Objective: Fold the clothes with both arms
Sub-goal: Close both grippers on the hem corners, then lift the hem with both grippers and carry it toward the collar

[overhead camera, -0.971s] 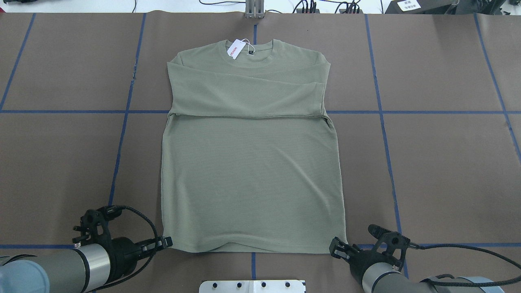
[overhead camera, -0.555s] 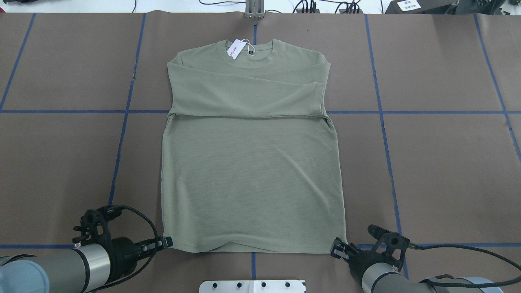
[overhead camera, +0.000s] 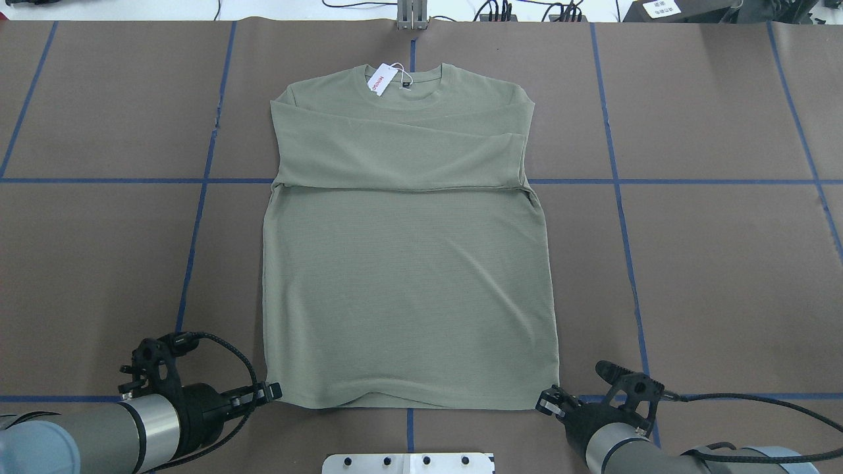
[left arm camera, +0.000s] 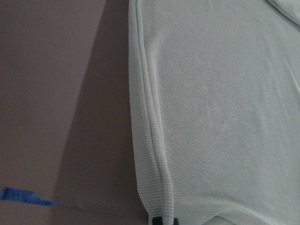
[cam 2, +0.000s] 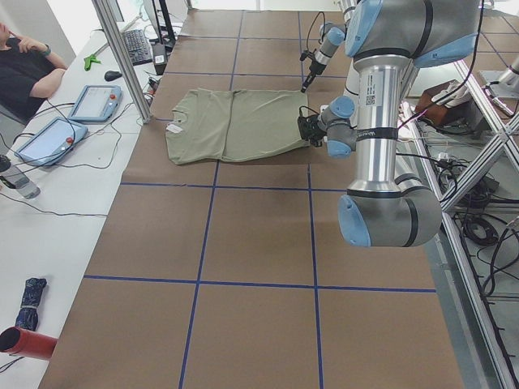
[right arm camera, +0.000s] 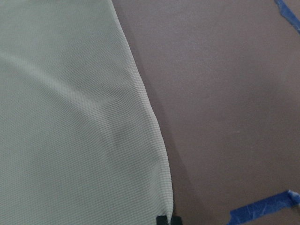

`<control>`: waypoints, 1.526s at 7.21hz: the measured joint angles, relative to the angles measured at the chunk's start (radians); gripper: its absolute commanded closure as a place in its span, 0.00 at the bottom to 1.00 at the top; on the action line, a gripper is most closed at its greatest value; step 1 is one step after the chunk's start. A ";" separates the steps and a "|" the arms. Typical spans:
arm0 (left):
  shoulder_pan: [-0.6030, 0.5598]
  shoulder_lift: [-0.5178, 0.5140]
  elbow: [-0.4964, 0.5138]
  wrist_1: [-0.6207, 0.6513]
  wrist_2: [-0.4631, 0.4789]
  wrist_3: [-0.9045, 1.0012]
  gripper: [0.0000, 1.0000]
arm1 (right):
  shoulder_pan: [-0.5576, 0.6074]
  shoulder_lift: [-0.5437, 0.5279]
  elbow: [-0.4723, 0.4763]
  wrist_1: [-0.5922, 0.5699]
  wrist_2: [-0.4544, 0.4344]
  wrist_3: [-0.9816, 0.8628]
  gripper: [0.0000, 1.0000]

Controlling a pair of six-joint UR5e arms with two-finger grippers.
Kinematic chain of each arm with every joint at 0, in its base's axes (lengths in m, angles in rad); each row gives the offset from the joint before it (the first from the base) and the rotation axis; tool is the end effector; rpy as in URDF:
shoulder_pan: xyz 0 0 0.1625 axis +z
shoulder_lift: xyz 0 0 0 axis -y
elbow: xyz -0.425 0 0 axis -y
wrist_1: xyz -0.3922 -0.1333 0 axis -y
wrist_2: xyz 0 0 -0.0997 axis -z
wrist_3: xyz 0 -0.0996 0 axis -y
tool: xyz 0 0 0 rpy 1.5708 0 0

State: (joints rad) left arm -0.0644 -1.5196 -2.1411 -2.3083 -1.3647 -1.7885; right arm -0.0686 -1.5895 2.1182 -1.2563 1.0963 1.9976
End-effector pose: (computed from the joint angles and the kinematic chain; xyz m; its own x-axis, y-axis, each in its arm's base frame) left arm 0.4315 -0.1818 0.3277 0.2456 -0.2277 -0.9423 0.3178 0.9372 -0.1437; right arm -0.4743 -0.1466 0.3741 0.4883 0.3355 0.8056 -0.5290 0.8480 -0.0325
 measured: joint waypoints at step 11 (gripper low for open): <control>-0.528 -0.239 -0.121 0.438 -0.387 0.513 1.00 | 0.574 0.462 0.140 -0.632 0.506 -0.478 1.00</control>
State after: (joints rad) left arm -0.5925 -1.7582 -2.2623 -1.8706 -1.7515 -1.2759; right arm 0.5054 -1.1275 2.2578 -1.8881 1.6021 1.5196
